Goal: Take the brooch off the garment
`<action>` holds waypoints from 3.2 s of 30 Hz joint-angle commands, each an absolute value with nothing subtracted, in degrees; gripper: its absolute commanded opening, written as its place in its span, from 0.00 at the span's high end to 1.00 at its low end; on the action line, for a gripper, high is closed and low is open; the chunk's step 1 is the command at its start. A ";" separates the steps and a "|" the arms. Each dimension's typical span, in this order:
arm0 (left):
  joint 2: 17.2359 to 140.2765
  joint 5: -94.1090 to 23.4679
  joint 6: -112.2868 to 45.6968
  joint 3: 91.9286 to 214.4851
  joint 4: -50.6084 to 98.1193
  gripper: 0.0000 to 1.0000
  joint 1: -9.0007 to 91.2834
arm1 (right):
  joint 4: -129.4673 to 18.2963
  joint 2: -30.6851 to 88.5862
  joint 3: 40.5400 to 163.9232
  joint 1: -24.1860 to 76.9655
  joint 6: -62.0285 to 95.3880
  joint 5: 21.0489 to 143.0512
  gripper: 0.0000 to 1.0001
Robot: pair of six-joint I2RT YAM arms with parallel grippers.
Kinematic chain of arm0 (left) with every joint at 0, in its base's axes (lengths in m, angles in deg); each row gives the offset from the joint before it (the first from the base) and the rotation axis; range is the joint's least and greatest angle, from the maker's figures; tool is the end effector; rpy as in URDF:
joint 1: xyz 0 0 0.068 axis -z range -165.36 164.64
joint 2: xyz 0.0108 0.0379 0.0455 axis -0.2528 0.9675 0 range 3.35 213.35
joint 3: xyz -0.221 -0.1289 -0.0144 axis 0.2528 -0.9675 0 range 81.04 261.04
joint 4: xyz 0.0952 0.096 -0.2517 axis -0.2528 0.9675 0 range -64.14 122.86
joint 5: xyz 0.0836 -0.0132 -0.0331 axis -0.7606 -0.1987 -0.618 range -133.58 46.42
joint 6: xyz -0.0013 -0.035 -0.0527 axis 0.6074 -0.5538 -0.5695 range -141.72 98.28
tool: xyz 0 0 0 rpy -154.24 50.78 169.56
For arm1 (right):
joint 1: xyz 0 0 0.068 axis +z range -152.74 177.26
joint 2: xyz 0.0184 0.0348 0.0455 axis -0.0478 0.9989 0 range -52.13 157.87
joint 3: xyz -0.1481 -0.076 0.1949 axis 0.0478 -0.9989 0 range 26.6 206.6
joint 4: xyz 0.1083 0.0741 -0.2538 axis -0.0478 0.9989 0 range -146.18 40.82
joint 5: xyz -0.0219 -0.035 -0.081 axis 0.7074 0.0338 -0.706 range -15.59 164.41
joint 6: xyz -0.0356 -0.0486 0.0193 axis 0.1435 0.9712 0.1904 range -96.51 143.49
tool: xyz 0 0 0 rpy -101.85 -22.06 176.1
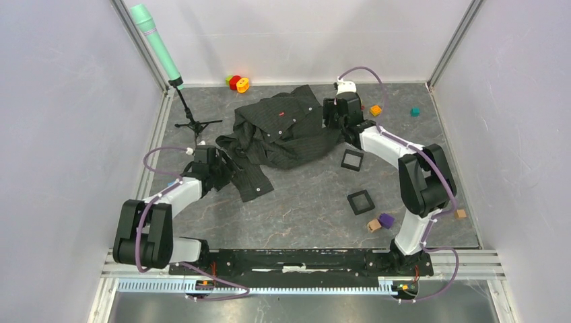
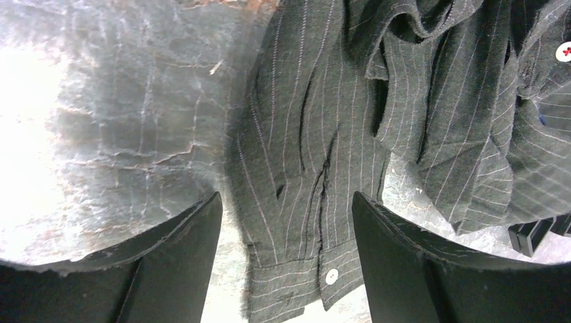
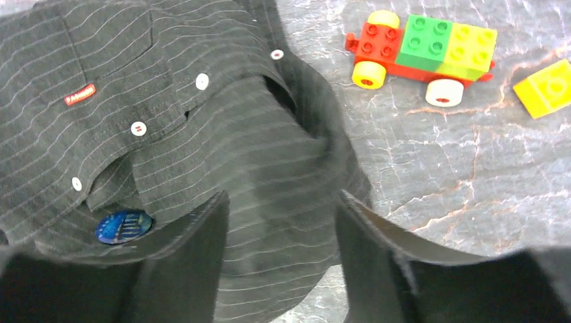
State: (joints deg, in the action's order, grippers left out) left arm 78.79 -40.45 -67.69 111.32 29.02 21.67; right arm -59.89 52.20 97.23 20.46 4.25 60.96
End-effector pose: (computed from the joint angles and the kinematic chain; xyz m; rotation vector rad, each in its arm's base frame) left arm 0.2705 -0.0361 0.1113 -0.7996 2.3386 -0.4802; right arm 0.4132 0.1648 0.1918 0.0698 2.0838 0.2062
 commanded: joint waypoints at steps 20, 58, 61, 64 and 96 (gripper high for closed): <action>78.05 -54.71 -64.95 116.10 32.00 0.98 22.40 | -59.33 60.74 106.93 43.31 17.83 75.37 0.36; 71.30 -69.42 -69.83 125.27 39.42 0.96 21.44 | -35.07 25.70 79.16 60.47 20.65 93.97 1.00; 75.07 -66.12 -64.80 128.10 39.14 0.61 22.69 | -32.43 22.42 76.37 60.46 20.05 87.46 0.84; 77.37 -61.44 -58.38 130.61 39.83 0.34 25.22 | -28.98 19.88 75.54 59.69 18.81 77.00 0.30; 90.54 -31.63 -53.43 135.95 24.33 0.95 30.20 | -58.64 20.57 63.81 38.52 -3.41 61.04 1.00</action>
